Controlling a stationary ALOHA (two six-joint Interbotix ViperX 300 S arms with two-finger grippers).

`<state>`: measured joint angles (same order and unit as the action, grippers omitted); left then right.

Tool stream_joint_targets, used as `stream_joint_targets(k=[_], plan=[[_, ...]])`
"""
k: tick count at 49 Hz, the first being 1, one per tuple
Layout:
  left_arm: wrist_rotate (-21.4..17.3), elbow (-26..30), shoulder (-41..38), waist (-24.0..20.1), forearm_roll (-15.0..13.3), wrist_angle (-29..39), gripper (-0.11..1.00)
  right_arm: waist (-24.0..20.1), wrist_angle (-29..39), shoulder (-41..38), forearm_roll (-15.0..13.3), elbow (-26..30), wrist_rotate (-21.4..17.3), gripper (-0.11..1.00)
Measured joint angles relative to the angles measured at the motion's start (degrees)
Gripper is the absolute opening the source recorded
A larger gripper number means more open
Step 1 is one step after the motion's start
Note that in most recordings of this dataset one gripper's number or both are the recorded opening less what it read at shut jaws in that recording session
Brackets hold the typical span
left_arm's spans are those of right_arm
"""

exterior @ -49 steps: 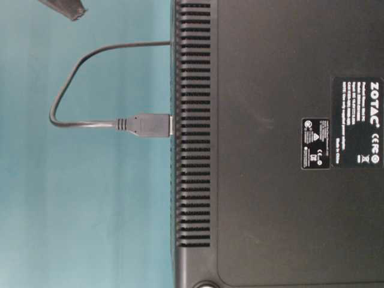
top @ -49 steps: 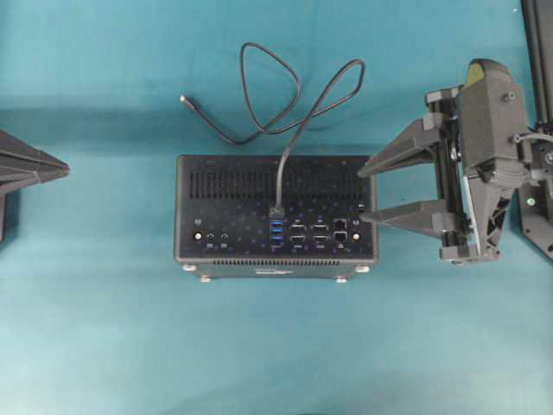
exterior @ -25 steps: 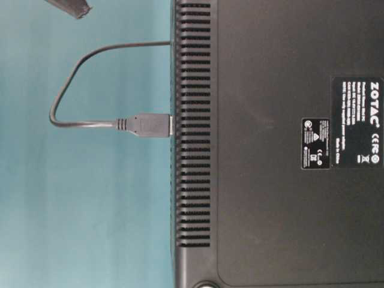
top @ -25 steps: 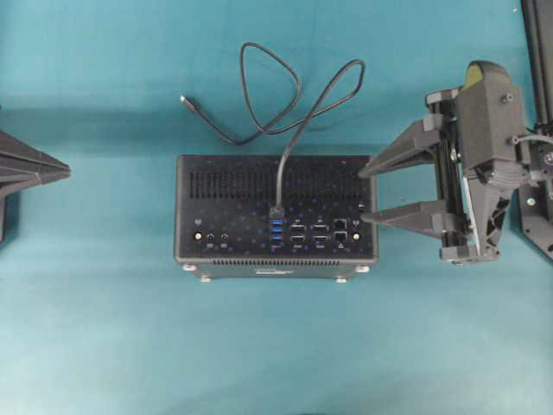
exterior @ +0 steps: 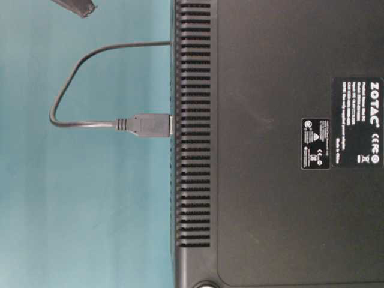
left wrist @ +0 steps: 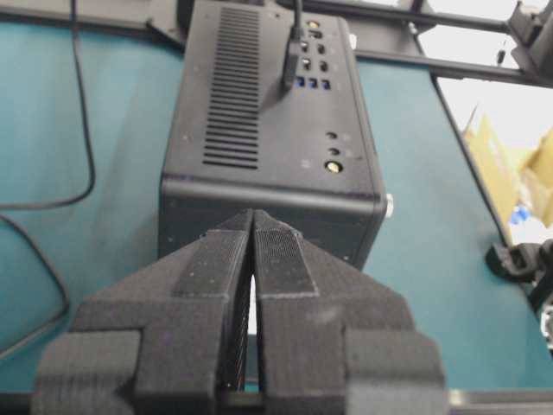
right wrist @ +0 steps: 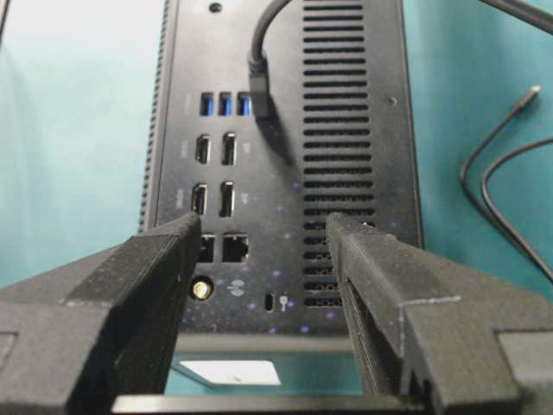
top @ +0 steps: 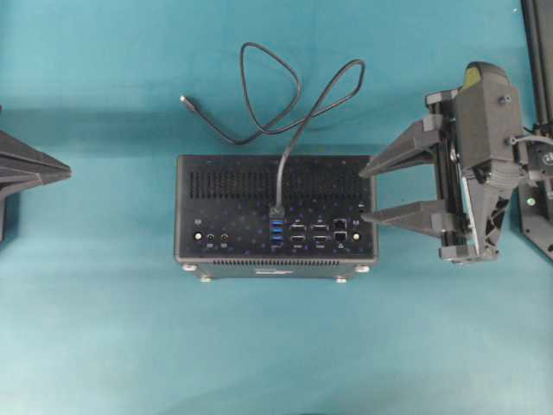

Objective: Insert the USB into the PC box with both arms.

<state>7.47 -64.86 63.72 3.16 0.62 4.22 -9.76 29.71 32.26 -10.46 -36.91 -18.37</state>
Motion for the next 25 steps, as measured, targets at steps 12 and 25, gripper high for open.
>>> stream_joint_targets(k=[12,25], plan=[[0.0,-0.09,0.0,0.0,0.09,-0.09,0.0,0.35,0.0,0.0,0.0,0.0,0.0,0.66],[0.0,-0.26,0.0,0.0,0.0,-0.09,0.0,0.44,0.0,0.0,0.09,0.0,0.0,0.66]])
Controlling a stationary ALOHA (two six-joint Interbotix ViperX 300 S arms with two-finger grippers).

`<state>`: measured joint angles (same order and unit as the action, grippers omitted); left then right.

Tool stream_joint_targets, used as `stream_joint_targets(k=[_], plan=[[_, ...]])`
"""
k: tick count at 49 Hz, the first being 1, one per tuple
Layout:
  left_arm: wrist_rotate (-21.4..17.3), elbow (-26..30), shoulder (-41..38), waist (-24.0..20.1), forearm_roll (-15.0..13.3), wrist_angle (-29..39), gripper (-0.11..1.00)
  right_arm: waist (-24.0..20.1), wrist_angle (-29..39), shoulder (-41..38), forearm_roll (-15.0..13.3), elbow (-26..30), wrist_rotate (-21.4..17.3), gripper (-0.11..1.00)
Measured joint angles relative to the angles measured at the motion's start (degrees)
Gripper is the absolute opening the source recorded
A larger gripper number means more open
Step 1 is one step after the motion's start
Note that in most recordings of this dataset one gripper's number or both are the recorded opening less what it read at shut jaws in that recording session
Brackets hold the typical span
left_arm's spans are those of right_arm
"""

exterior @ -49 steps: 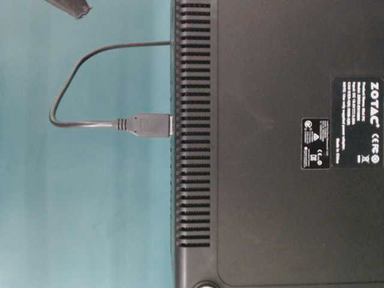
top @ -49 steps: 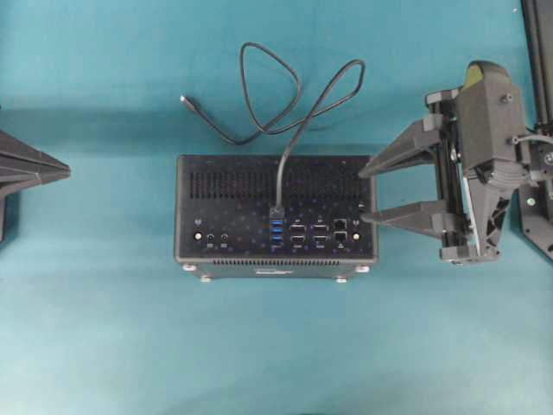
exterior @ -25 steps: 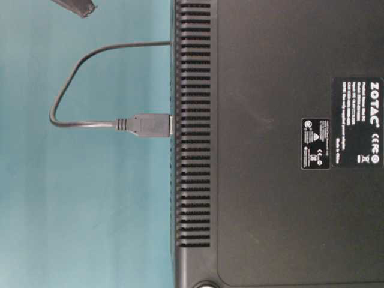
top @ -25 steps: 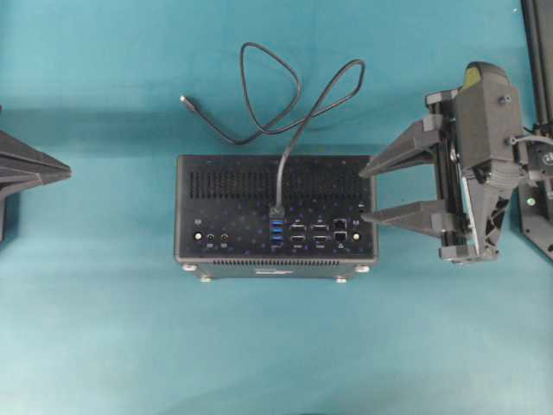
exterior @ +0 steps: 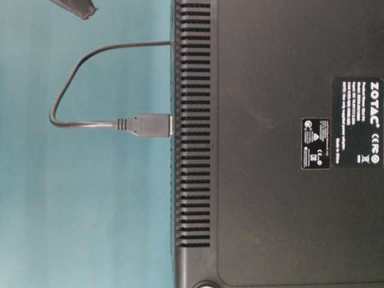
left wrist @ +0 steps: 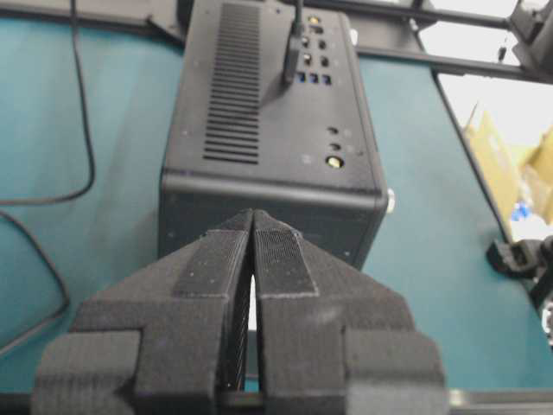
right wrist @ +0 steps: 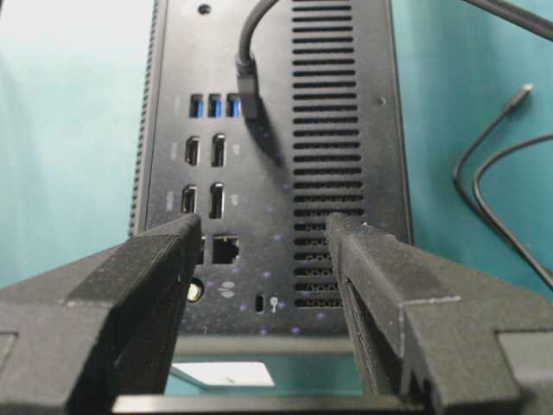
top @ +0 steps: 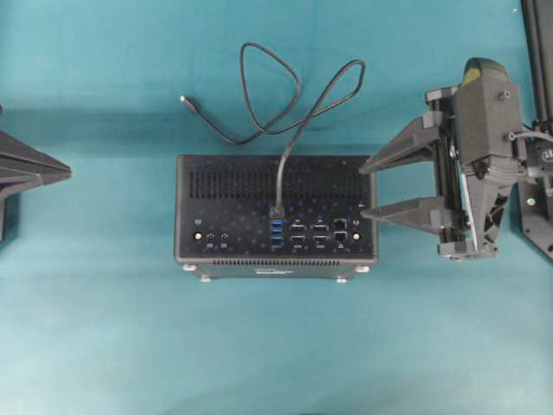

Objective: Insert the USB into the PC box with both arms.

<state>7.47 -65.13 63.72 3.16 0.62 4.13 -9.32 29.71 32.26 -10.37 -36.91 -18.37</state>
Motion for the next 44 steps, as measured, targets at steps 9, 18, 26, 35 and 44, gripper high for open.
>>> stream_joint_targets(k=[9,18,26,35,44], plan=[[0.0,0.0,0.0,0.0,0.0,0.0,0.0,0.0,0.0,0.0,0.0,-0.26,0.0,0.66],[0.0,0.0,0.0,0.0,0.09,0.0,0.0,0.0,0.0,0.0,-0.09,-0.62,0.0,0.66],[0.0,0.0,0.0,0.0,0.09,0.0,0.0,0.09,-0.09,0.0,-0.09,-0.79,-0.09,0.66],[0.0,0.0,0.0,0.0,0.09,0.0,0.0,0.09,-0.09,0.0,-0.09,-0.79,0.0,0.66],[0.0,-0.35,0.0,0.0,0.09,0.0,0.0,0.09,-0.18,0.0,-0.09,-0.88,-0.09,0.66]])
